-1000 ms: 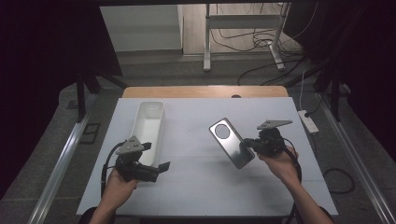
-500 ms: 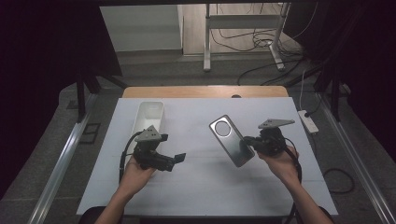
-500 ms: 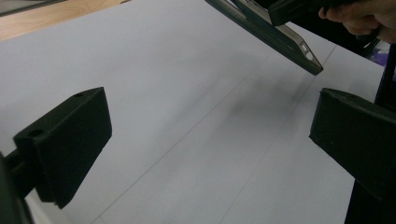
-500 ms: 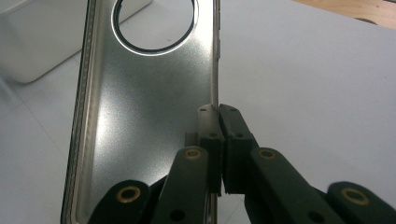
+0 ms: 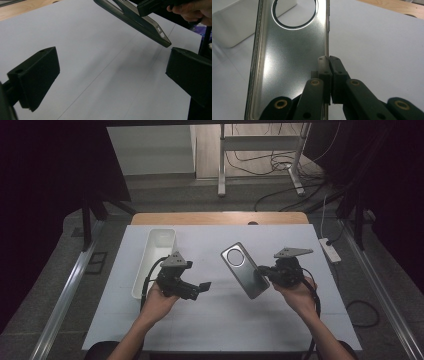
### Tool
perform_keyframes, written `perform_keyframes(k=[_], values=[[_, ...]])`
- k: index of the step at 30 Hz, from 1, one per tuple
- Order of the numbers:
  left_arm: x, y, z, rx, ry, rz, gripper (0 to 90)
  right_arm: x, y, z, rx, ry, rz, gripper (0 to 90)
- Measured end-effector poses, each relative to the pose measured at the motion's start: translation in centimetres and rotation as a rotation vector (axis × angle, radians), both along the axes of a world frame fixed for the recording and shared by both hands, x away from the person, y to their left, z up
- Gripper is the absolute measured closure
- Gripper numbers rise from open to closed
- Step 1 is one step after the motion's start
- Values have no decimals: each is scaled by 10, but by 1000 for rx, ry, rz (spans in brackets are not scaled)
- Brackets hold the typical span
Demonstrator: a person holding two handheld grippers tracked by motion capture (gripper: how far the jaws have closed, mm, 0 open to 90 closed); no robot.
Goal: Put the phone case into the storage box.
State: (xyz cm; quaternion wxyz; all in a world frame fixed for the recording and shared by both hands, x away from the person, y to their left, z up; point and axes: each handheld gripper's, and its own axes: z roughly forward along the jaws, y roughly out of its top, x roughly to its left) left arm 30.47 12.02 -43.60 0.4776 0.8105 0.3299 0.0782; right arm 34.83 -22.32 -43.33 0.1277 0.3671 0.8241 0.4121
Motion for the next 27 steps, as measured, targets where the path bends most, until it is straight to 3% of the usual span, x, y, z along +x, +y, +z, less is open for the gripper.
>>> perform_keyframes(k=[13,27], values=[[1,-17,-11,-28,33,-13,2,-6,16,0,4,-13,28,882],[2,-30,-17,-1,55,-26,1,-15,36,-4,1,-23,67,882]])
